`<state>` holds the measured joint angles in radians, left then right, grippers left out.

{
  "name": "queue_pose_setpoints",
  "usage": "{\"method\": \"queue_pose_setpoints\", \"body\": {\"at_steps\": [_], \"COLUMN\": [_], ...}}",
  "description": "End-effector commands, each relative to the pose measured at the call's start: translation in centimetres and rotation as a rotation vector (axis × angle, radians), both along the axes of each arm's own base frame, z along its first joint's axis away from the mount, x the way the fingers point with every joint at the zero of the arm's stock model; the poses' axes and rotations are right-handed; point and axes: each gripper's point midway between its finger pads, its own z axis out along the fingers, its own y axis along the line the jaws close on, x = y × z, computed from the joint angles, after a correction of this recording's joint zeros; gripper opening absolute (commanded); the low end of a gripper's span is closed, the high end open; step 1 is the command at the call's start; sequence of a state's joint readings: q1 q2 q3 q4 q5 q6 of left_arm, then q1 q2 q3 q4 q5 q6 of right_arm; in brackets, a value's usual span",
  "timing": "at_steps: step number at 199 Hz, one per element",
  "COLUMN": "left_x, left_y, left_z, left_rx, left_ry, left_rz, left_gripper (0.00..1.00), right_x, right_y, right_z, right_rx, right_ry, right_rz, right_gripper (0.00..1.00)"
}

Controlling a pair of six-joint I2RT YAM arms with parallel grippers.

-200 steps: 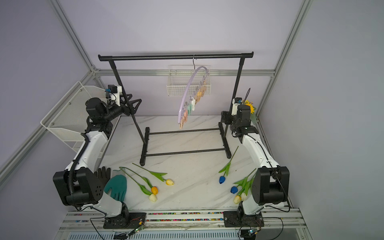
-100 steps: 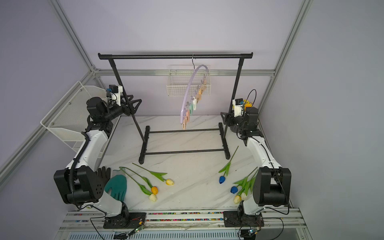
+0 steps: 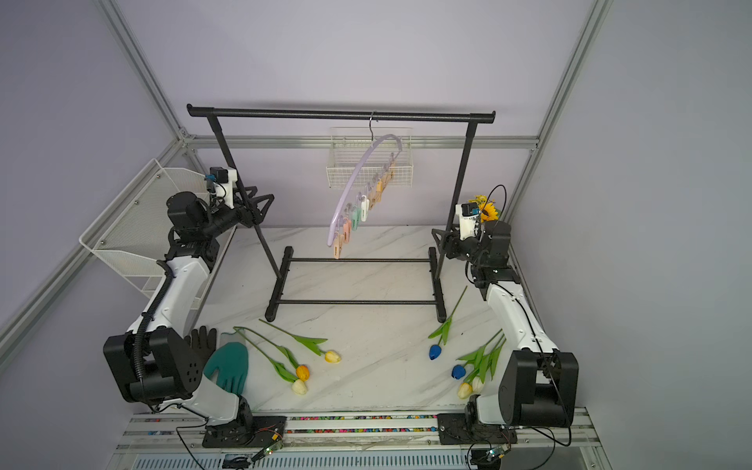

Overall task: Dry the flowers on a clothes hanger
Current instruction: Adjust the clothesline at the center of the board.

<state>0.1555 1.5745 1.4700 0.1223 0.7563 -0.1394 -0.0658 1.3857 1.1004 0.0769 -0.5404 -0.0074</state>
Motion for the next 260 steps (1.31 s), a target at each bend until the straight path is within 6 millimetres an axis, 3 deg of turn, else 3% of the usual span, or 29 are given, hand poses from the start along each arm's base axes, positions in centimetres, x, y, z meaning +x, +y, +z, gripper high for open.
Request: {"method": "queue_pose_setpoints", "body": {"at_steps": [1,13,25,45,88,91,97,125,153,186,220,260], "left_x": [-1.9,-1.7,-1.9,-2.2,-2.0,-3.1,-3.6,-5.0,-6.9,-9.7,-12.5,-13.9], "left_y": [-2.4,-1.3,-0.2,0.7,3.0,3.0,3.2,5.2,7.3,5.5,6.0,3.8], "left_z": [1.4,1.6,1.7,2.0,1.6,2.9,3.3,2.8,2.4,2.4,-1.0,-8.5], "left_rx": [-0.035,-0.060,-0.086,-0.114,-0.120,-0.122,-0.126,-0.136,-0.163,-0.205,-0.212,-0.164], "left_ry": [0.043,0.067,0.066,0.063,0.087,0.052,0.040,0.061,0.100,0.105,0.278,0.517], "left_rz": [-0.048,0.035,0.114,0.173,0.311,0.317,0.334,0.465,0.607,0.588,0.753,0.867], "left_gripper": [0.73,0.76,0.87,0.96,1.00,1.00,1.00,1.00,1.00,1.00,1.00,1.00], "right_x": [-0.9,-0.9,-0.9,-1.2,-2.0,-2.0,-2.0,-2.7,-4.4,-5.7,-7.9,-9.6], "right_y": [-0.1,-0.2,-0.1,-0.2,-0.9,-1.1,-1.3,-2.5,-2.5,-3.8,-4.5,-5.1], "right_z": [2.5,2.7,2.9,3.6,3.9,3.9,4.0,4.6,5.1,5.8,6.7,7.1], "right_rx": [0.005,0.009,0.013,0.015,-0.004,-0.005,-0.001,0.027,0.040,0.107,0.163,0.311], "right_ry": [-0.066,-0.064,-0.056,-0.053,-0.064,-0.063,-0.061,-0.066,-0.085,-0.084,-0.086,-0.058], "right_rz": [-0.005,-0.006,-0.003,-0.010,-0.053,-0.060,-0.073,-0.117,-0.101,-0.157,-0.220,-0.284], "right_gripper": [0.73,0.75,0.76,0.80,0.92,0.93,0.94,0.97,0.97,0.97,0.97,0.97]}}
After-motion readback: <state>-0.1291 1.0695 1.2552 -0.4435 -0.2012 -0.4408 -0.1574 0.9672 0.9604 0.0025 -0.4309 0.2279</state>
